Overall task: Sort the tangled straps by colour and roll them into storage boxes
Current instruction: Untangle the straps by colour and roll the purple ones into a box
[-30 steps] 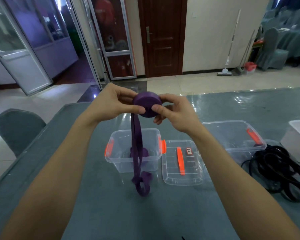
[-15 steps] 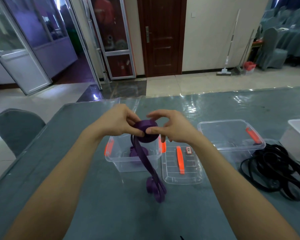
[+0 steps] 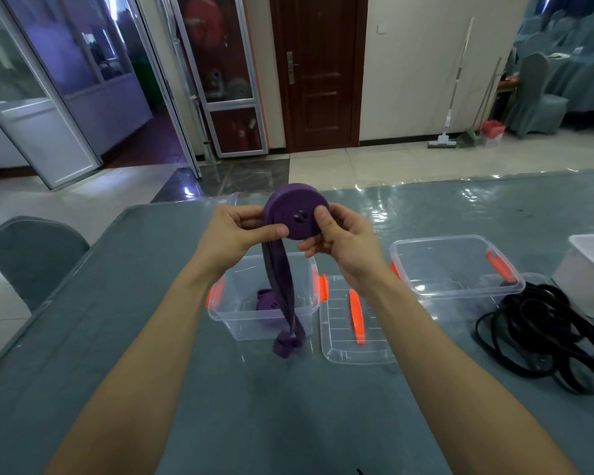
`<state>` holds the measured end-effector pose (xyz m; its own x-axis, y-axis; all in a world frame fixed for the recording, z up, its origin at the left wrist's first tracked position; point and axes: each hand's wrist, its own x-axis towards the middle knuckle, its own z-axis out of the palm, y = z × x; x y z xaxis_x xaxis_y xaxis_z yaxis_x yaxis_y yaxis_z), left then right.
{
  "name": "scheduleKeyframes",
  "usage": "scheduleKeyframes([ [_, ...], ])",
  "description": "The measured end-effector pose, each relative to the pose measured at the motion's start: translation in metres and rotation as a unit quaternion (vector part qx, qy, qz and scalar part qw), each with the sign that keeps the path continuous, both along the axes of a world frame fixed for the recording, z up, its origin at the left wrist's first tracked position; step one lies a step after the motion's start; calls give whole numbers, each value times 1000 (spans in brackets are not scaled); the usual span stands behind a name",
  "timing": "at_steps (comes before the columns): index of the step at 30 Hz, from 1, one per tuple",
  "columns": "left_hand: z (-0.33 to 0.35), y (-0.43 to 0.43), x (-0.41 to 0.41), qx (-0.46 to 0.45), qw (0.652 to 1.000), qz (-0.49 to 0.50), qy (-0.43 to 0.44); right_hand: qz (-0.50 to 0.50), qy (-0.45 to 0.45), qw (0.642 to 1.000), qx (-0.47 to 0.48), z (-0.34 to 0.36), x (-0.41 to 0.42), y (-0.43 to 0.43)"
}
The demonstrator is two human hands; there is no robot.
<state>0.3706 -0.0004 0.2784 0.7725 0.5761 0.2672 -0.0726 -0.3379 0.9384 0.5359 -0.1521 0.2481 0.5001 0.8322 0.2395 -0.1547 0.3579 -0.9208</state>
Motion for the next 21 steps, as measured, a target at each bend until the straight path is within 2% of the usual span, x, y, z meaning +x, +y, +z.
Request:
scheduleKeyframes([
  [4, -2, -3, 2, -2, 999, 12, 35, 3, 74, 997, 4, -20, -11, 3],
  [6, 0, -3, 0, 15, 998, 16, 58, 20, 56, 998, -5, -28, -9, 0],
  [8, 6, 0, -5, 38, 995, 2, 97, 20, -64, 996, -57, -31, 2, -6],
  [10, 15, 2, -9, 112, 978, -15, 177, -5, -219, 967, -130, -27, 13, -12],
  [11, 20, 3, -8, 178, 956, -23, 231, -15, -276, 948, -159, -22, 15, -13],
  [13, 28, 0, 0, 314, 891, -38, 325, 0, -368, 909, -197, -12, 14, -10],
  [15, 33, -4, 7, 391, 847, -45, 357, 29, -446, 868, -216, -5, 9, -3],
  [16, 34, -3, 8, 398, 847, -40, 351, 29, -469, 856, -216, -3, 7, -1],
  [18, 32, 3, 4, 320, 898, -36, 301, 5, -475, 857, -198, 0, 7, -1],
  [20, 24, 9, -2, 194, 957, -39, 213, -10, -415, 893, -171, 1, 10, -4],
  [21, 19, 12, -5, 138, 975, -40, 167, -10, -369, 917, -154, 1, 10, -6],
])
